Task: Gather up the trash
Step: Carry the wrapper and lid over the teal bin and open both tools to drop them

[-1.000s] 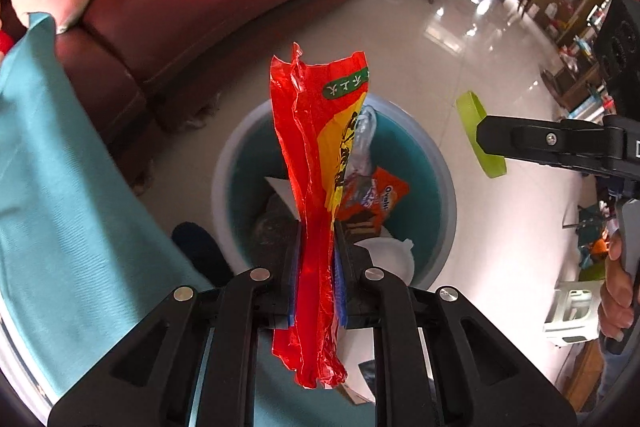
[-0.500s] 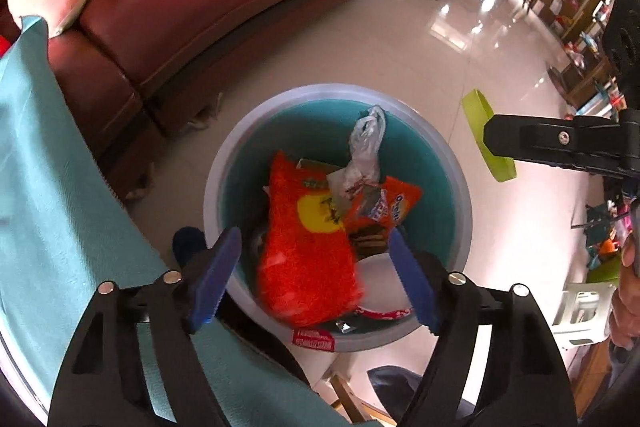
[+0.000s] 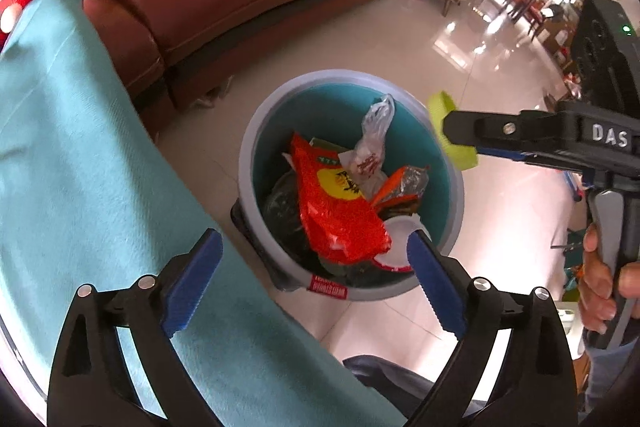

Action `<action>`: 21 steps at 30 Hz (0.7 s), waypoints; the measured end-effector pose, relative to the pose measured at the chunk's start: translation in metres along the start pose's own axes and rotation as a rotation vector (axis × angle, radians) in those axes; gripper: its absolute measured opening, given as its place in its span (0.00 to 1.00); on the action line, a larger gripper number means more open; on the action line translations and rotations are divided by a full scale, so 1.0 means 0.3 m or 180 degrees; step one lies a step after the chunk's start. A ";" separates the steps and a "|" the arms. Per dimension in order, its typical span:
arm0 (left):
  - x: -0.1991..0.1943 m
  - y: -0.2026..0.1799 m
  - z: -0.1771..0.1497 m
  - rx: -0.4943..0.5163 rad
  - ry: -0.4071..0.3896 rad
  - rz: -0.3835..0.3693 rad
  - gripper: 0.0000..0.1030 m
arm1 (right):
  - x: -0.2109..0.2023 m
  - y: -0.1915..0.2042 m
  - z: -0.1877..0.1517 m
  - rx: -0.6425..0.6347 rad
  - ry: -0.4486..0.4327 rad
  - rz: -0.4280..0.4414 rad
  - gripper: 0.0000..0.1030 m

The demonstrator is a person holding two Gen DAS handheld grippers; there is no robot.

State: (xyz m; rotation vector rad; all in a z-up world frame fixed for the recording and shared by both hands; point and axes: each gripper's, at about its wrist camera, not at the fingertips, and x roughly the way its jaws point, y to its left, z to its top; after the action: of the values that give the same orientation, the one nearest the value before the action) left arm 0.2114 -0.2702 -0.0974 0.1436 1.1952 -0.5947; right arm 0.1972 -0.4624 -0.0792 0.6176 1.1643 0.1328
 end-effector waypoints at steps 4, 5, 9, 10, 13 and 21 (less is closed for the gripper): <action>-0.015 0.013 -0.024 -0.0022 0.0011 0.0020 0.91 | 0.036 0.029 -0.012 -0.0038 0.0076 -0.0016 0.52; -0.020 0.015 -0.027 -0.0026 0.0009 0.0018 0.91 | 0.040 0.034 -0.012 -0.0045 0.0083 -0.0022 0.52; -0.048 0.028 -0.041 -0.0042 -0.0050 0.0042 0.92 | 0.050 0.055 -0.013 -0.0078 0.0100 -0.0064 0.52; -0.052 0.032 -0.044 -0.0052 -0.0055 0.0043 0.92 | 0.054 0.062 -0.013 -0.0094 0.0106 -0.0077 0.52; -0.062 0.045 -0.054 -0.0076 -0.0065 0.0044 0.92 | 0.066 0.075 -0.014 -0.0121 0.0132 -0.0110 0.52; -0.095 0.060 -0.078 -0.0089 -0.0094 0.0059 0.92 | 0.083 0.106 -0.025 -0.0163 0.0172 -0.0122 0.56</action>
State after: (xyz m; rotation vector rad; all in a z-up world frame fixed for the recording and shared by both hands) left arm 0.1944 -0.2353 -0.0842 0.1217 1.1720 -0.5618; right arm 0.2074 -0.4230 -0.0850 0.5492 1.2208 0.1468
